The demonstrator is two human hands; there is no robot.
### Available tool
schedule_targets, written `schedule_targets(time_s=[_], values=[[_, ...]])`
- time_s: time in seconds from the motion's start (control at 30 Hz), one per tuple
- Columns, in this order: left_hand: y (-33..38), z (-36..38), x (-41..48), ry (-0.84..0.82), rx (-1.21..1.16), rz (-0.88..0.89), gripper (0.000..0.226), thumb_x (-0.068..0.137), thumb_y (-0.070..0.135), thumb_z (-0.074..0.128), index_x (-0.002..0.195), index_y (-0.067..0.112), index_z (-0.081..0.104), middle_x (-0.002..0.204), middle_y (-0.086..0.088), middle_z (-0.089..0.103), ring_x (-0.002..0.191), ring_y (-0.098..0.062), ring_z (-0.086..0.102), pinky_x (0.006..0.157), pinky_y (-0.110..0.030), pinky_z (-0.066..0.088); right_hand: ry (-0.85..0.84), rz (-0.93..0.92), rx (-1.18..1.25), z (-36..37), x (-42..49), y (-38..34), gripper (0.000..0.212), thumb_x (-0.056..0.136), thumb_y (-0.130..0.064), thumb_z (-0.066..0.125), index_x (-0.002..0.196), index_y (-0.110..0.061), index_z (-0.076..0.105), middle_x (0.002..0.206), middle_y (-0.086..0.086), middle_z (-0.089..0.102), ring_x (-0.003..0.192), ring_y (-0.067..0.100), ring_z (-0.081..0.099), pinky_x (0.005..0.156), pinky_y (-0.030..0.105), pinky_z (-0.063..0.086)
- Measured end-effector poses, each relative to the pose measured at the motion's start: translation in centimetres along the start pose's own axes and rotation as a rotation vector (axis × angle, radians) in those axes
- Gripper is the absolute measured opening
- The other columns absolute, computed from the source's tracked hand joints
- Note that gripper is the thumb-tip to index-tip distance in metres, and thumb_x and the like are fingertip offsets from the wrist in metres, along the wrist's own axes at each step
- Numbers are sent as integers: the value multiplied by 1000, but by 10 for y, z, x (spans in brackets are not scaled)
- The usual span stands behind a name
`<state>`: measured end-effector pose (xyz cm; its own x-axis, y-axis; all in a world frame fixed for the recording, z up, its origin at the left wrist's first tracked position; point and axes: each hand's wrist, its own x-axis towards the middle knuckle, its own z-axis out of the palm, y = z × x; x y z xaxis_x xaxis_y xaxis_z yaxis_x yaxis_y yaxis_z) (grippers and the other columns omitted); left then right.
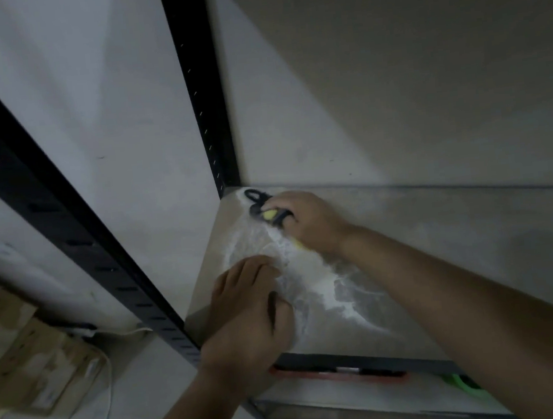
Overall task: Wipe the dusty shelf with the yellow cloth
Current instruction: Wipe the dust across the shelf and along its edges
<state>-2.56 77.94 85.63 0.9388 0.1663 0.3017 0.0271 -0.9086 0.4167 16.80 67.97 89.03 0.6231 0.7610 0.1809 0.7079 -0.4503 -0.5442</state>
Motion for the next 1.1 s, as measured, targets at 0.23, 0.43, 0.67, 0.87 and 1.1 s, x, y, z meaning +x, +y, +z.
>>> schedule_targets(time_s=[0.23, 0.43, 0.67, 0.87, 1.1], values=[[-1, -1, 1, -25, 15, 13, 37, 88, 33, 50, 121, 24, 63, 128, 8, 59, 126, -14, 52, 104, -29, 37, 107, 161, -171, -12, 42, 17, 45, 85, 1, 50, 127, -10, 64, 131, 12, 61, 121, 31, 56, 103, 33, 42], [-2, 1, -1, -2, 5, 22, 36, 89, 31, 52, 123, 26, 61, 130, 10, 58, 127, -12, 50, 103, -25, 33, -72, 20, -11, 10, 52, -8, 44, 82, 0, 48, 115, -16, 71, 120, 8, 69, 87, 9, 65, 76, 7, 45], [-3, 1, -1, 15, -21, 35, 36, 88, 31, 53, 122, 26, 62, 128, 10, 58, 126, -14, 52, 102, -29, 37, -39, -18, -57, 5, 53, 7, 50, 81, 7, 49, 125, -9, 65, 133, 9, 62, 123, 23, 56, 106, 28, 40], [-1, 0, 0, 15, -19, 27, 36, 89, 34, 48, 121, 24, 63, 127, 5, 59, 122, -16, 52, 101, -28, 34, -205, -109, 61, 6, 7, -12, 45, 78, -1, 48, 110, -18, 73, 122, -2, 69, 112, 6, 61, 97, 15, 45], [-3, 2, 1, 43, -21, 47, 35, 86, 33, 54, 119, 24, 63, 125, 7, 59, 123, -15, 52, 102, -29, 35, 95, 56, -119, -31, 7, 28, 54, 70, -12, 42, 116, -4, 69, 125, 12, 66, 117, 29, 61, 104, 37, 43]])
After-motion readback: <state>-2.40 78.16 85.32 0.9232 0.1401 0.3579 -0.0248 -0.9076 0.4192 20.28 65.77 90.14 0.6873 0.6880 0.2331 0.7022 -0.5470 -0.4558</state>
